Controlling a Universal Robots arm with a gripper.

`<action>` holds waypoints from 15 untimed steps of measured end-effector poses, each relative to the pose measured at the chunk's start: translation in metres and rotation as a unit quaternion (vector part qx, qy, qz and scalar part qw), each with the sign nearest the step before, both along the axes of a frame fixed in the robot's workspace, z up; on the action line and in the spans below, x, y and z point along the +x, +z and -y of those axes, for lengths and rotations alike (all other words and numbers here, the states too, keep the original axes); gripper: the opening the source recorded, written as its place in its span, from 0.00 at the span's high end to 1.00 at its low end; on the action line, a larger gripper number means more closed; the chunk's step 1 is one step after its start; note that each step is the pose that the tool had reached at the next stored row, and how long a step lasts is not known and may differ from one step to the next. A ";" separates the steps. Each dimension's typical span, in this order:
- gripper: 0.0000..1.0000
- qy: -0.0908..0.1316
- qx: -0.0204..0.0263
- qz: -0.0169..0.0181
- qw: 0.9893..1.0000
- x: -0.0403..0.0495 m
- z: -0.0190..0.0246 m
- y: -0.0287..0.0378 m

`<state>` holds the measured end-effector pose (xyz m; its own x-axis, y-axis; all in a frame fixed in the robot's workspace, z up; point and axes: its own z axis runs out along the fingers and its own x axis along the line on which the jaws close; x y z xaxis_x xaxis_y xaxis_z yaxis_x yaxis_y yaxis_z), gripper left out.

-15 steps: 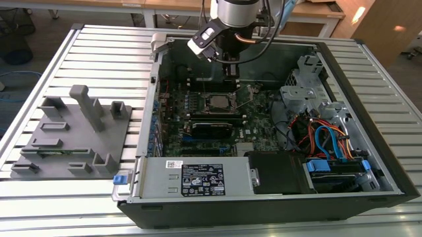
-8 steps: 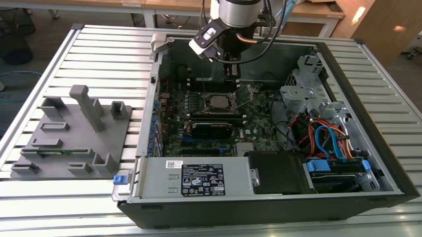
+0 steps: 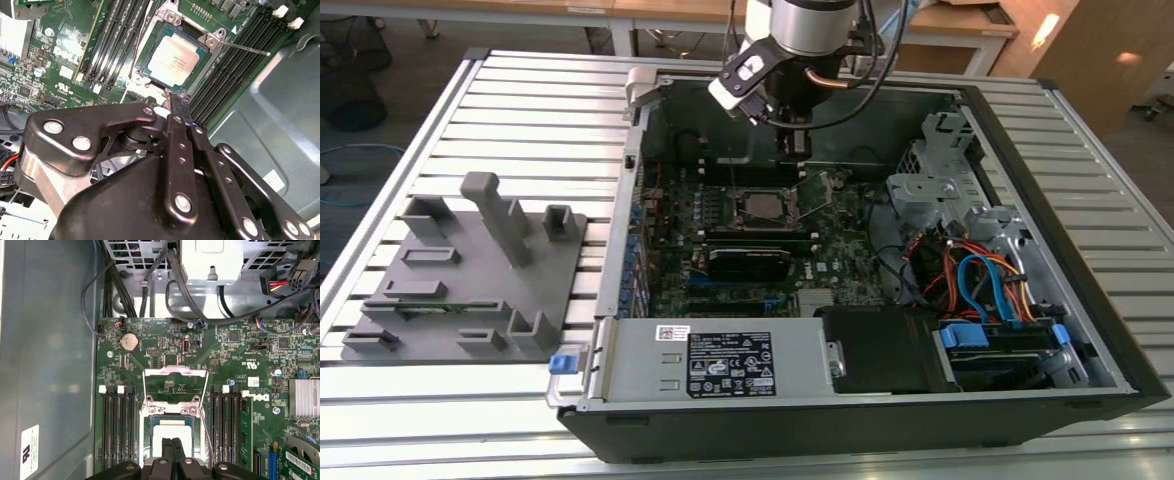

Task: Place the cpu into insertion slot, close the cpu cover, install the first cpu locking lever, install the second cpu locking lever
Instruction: 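Close the cpu cover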

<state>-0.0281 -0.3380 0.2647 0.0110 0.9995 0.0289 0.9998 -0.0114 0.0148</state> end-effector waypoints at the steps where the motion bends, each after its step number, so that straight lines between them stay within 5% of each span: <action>1: 0.90 0.000 0.000 -0.003 1.000 0.0010 0.0000 0.0000; 2: 0.90 0.000 0.000 -0.006 1.000 0.0021 0.0000 0.0001; 15: 0.90 0.000 0.000 -0.007 1.000 0.0137 0.0002 -0.0004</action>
<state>-0.0144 -0.3382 0.2644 0.0110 0.9995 0.0285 0.9999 -0.0111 0.0017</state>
